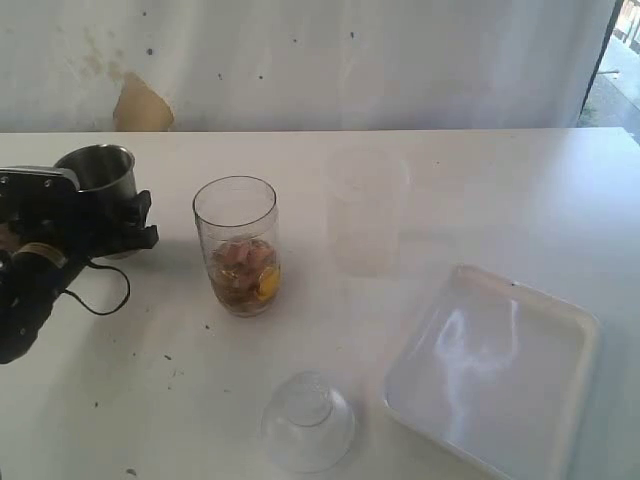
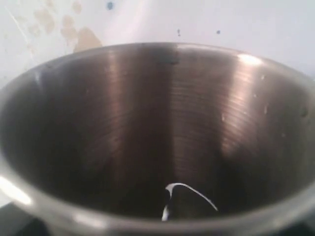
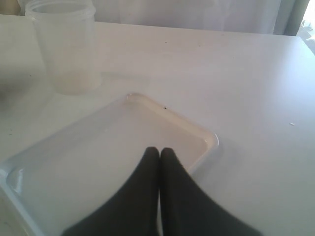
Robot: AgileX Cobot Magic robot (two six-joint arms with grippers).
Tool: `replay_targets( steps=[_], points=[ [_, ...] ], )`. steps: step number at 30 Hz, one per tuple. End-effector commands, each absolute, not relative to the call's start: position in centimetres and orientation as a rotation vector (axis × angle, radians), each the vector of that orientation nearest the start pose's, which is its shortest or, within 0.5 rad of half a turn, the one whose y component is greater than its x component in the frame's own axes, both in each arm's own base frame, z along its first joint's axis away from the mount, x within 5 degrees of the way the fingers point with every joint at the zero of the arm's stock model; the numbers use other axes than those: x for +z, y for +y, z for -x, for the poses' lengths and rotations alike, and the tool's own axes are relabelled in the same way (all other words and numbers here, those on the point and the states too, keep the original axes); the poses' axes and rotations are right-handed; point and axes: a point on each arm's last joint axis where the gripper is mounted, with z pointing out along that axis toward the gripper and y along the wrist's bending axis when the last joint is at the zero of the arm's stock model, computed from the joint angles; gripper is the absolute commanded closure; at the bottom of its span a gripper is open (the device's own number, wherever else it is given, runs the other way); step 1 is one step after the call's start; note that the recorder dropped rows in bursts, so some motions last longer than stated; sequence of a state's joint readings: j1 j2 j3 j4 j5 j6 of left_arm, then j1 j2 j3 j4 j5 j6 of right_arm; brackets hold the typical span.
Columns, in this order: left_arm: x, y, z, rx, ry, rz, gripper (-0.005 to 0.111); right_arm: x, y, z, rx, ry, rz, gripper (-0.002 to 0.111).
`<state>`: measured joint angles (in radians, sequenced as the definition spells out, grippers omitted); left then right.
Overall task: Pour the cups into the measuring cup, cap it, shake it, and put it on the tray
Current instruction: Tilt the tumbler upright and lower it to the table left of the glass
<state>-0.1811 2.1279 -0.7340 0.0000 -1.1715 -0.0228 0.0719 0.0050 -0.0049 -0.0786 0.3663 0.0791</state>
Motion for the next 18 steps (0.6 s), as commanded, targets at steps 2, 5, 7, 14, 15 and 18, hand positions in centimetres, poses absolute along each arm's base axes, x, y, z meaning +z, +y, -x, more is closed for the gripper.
replay_targets(
  steps=[2, 5, 7, 14, 15, 18],
  points=[
    [9.5, -6.3, -34.8, -0.135, 1.672, -0.151, 0.107, 18.2, 0.1, -5.3, 0.029, 1.834, 0.037, 0.108],
    [8.5, -6.2, -34.3, -0.133, 1.71, -0.154, 0.107, 18.2, 0.1, -5.3, 0.029, 1.834, 0.037, 0.108],
    [8.1, -6.2, -34.2, -0.132, 1.723, -0.155, 0.107, 18.2, 0.1, -5.3, 0.029, 1.834, 0.037, 0.108],
    [7.8, -6.1, -34.2, -0.11, 1.728, -0.17, 0.107, 18.2, 0.1, -5.3, 0.029, 1.834, 0.037, 0.108],
    [7.9, -6.2, -34.3, -0.109, 1.724, -0.168, 0.107, 18.2, 0.1, -5.3, 0.029, 1.834, 0.037, 0.108],
    [7.9, -6.2, -34.4, -0.113, 1.722, -0.163, 0.107, 18.2, 0.1, -5.3, 0.029, 1.834, 0.037, 0.108]
  ],
)
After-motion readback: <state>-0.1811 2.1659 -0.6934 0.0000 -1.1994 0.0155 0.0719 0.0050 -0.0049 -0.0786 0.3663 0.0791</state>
